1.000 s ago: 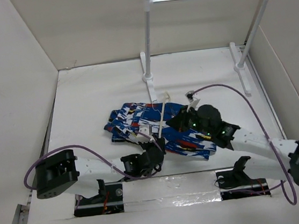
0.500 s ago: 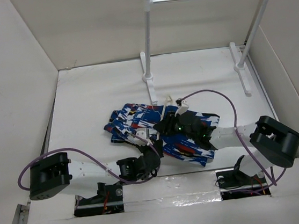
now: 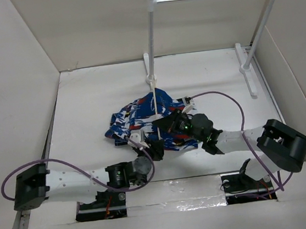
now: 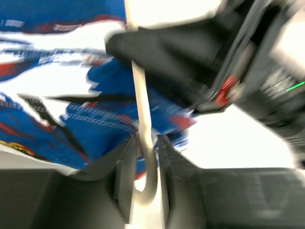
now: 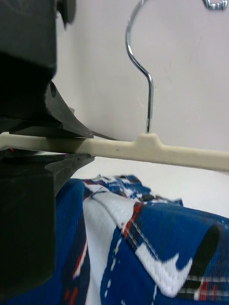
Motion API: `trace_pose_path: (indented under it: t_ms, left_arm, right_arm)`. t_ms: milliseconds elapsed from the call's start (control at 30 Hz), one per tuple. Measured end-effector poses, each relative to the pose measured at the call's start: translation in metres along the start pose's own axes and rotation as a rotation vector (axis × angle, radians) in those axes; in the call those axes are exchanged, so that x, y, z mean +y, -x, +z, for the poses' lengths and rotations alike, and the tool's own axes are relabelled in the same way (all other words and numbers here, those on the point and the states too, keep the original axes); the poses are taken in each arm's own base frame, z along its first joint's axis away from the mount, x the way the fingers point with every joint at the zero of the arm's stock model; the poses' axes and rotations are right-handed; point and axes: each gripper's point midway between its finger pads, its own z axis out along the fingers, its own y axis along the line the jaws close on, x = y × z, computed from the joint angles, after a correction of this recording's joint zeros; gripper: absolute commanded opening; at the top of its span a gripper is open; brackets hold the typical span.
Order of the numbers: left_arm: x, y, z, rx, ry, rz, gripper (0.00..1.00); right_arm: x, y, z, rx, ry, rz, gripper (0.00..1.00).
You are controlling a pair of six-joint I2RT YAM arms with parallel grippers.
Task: Place the trousers on the hanger
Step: Place the hanger at the clothesline.
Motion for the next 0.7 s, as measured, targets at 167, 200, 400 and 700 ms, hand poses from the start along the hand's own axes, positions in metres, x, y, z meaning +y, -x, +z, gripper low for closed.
trace_pose_path:
  t_ms: [167,200,400,700]
  left_arm:
    - [-0.022,0.07,-0.023,-0.107,-0.107,-0.164,0.5]
    - [-0.026,0.085,-0.028,-0.129,-0.125,-0.195,0.5]
    - [-0.027,0.142,-0.05,-0.203,-0.162,-0.286,0.51]
    - [-0.015,0.166,-0.065,-0.213,-0.146,-0.264,0.51]
  right_arm:
    - [0.02,0.023,-0.01,-0.013,0.07,0.03,0.0]
    - [0.022,0.029,-0.012,-0.017,0.079,0.043,0.0]
    - [0.034,0.076,-0.025,-0.074,0.133,0.113,0.0]
    - [0.039,0.165,-0.038,-0.177,0.153,0.171,0.0]
